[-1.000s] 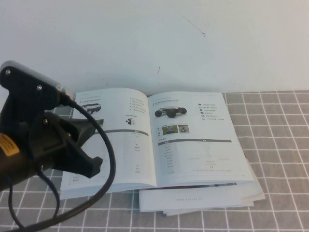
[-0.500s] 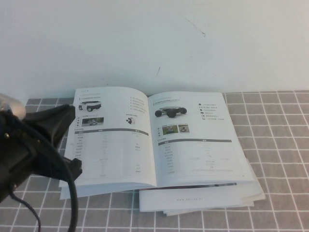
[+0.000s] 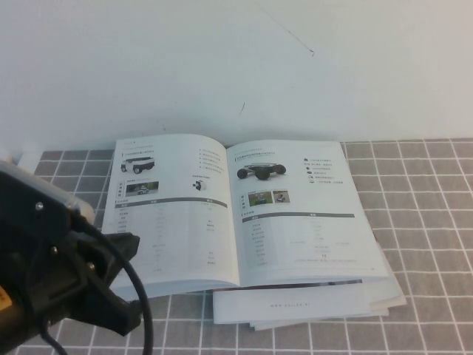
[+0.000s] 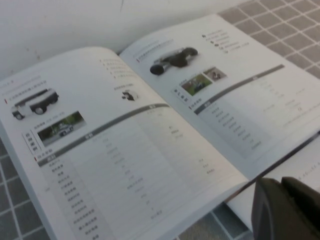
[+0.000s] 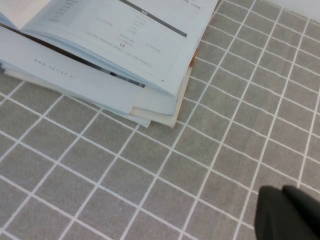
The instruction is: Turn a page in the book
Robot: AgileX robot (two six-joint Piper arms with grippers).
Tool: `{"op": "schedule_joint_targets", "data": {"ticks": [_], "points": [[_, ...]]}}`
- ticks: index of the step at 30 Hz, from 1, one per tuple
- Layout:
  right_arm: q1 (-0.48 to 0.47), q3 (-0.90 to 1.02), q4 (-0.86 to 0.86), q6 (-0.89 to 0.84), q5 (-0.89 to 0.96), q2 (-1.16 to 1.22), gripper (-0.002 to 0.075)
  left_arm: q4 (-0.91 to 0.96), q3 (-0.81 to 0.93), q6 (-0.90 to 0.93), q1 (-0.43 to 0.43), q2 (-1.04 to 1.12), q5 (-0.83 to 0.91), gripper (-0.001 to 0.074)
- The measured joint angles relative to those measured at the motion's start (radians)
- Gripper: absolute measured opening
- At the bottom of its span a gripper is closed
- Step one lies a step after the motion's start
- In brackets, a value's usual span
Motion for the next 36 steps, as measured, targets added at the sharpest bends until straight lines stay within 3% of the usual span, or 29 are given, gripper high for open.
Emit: {"op": "schedule_joint_targets", "data": {"ticks": [7,13,19,25,29,36], "points": [[0.000,0.000,0.000,0.000,0.002,0.000,-0.0001,0.002,0.002,0.001,-0.013,-0.009,0.093,-0.0004],[0.000,0.000,0.008,0.000,0.004,0.000,-0.0001,0.039,0.001,0.002,-0.010,-0.201,0.207,-0.0004],[0.000,0.000,0.009,0.000,0.004,0.000,-0.0001,0.345,0.001,0.009,0.097,-0.430,0.293,-0.0004],[0.000,0.000,0.010,0.000,0.004,0.000,-0.0001,0.386,0.032,-0.012,0.218,-0.576,0.352,-0.0004],[0.000,0.000,0.011,0.000,0.004,0.000,-0.0001,0.351,0.172,-0.079,0.297,-0.664,0.266,-0.0004],[0.000,0.000,0.011,0.000,0.004,0.000,-0.0001,0.287,0.526,-0.122,0.388,-0.812,-0.054,-0.0004]]}}
